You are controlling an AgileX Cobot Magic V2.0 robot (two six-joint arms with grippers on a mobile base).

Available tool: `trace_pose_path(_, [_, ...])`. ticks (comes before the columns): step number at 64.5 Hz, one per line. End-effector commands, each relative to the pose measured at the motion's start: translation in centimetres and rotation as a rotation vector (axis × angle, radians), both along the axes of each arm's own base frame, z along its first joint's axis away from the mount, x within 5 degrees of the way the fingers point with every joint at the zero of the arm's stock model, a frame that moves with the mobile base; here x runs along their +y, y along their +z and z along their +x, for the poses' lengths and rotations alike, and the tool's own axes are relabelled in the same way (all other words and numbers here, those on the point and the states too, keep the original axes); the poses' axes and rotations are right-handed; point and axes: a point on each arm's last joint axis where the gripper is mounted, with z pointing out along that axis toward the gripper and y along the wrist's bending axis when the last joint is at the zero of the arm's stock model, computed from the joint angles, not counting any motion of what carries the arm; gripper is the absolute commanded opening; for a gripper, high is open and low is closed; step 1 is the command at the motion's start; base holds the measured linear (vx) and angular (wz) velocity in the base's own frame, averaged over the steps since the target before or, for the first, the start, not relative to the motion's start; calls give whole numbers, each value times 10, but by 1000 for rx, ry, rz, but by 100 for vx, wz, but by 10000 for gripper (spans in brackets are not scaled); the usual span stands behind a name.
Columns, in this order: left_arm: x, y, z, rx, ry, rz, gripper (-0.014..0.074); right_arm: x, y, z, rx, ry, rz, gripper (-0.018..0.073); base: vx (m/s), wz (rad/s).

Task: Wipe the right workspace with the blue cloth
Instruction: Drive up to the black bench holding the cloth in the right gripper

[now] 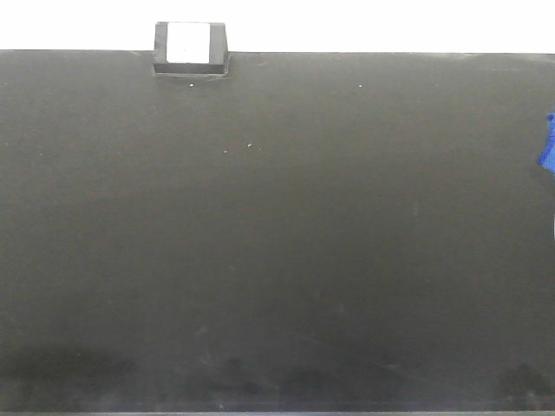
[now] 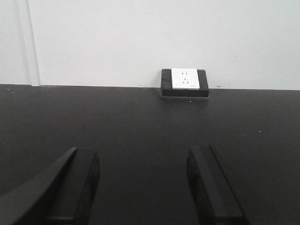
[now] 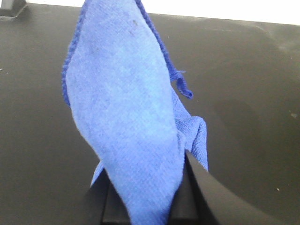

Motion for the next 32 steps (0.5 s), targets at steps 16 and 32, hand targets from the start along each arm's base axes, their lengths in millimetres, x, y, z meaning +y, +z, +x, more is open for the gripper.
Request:
trace_pose_path(16, [0,-4,2,-36,-6,-8,523,0,16,2,-103,0,-6,3,-4,-2])
trace_pose_path(32, [0,-4,2,-36,-6,-8,523,0,16,2,-103,0,-6,3,-1,-1])
